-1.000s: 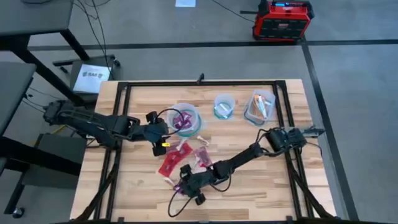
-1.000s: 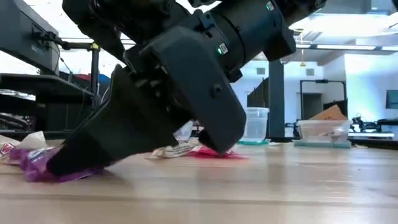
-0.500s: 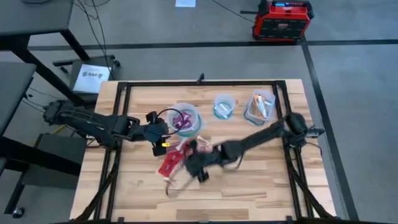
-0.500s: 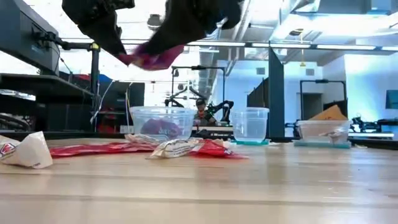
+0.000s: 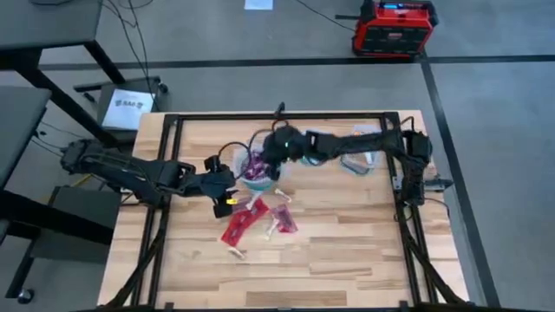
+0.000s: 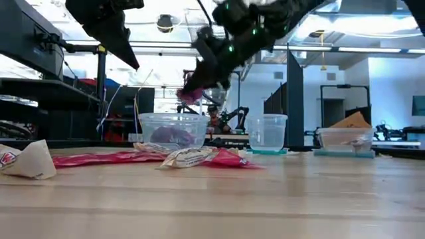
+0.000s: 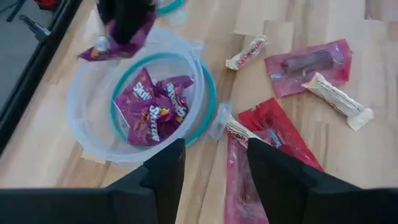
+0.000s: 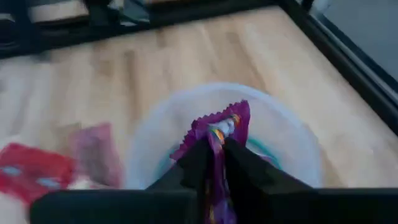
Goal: Sort candy
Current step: Put the violet candy into the big round transparent bin, then put the red candy into the big round transparent bin
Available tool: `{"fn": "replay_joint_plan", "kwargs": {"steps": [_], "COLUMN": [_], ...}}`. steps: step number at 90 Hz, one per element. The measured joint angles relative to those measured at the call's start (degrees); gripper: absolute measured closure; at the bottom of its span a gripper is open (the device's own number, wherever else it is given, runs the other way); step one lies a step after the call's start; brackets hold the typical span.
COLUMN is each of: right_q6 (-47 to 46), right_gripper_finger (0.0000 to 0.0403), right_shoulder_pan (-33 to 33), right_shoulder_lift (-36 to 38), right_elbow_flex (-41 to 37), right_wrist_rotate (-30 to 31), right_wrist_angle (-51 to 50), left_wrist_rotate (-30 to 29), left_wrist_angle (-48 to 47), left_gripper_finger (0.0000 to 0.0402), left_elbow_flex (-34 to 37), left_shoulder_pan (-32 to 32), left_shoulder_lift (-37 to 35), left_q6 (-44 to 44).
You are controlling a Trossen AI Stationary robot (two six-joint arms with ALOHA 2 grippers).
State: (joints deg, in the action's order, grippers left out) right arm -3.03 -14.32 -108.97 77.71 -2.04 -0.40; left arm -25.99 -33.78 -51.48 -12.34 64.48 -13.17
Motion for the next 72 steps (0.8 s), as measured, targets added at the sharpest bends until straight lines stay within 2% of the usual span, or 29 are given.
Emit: {"fn": "replay_joint_plan", "kwargs": {"steps": [14,22,30,41,50,60,72], "right_q6": [1.8,3.9,6.7,8.0,7.7,3.6,-3.9], "right_gripper_finger": [0.0238,0.0197,0.0173,0.0169,0.0178,0.0191,0.0202], "right_shoulder_pan": [-0.2,0.6,2.2,5.4,8.5,12.1,17.0], "right_shoulder_lift": [1.9,4.4,8.3,14.6,20.6,28.2,34.2], "right_elbow_flex": [0.1,0.1,0.0,0.0,-3.6,-13.1,-27.1], "right_wrist_rotate": [-0.8,-1.8,-1.8,-1.6,-1.6,0.5,3.1], "right_wrist_angle": [-0.9,-7.4,-14.6,-22.9,-24.5,-19.5,-8.4], "left_wrist_rotate": [0.2,0.1,0.1,0.1,0.2,0.1,0.1], "left_wrist_angle": [0.0,0.0,-0.1,-0.2,-0.4,-1.3,-1.2], "left_gripper_finger": [0.0240,0.0240,0.0240,0.0240,0.0240,0.0240,0.0240], "left_elbow_flex": [0.0,0.0,0.0,0.0,0.0,0.0,0.0], "left_shoulder_pan": [0.1,0.1,0.1,0.1,0.1,0.1,0.1], "left_shoulder_lift": [0.1,0.1,0.1,0.1,0.1,0.2,1.2], "left_q6": [0.4,0.3,-0.3,-0.8,-1.3,-3.2,-4.5]}}
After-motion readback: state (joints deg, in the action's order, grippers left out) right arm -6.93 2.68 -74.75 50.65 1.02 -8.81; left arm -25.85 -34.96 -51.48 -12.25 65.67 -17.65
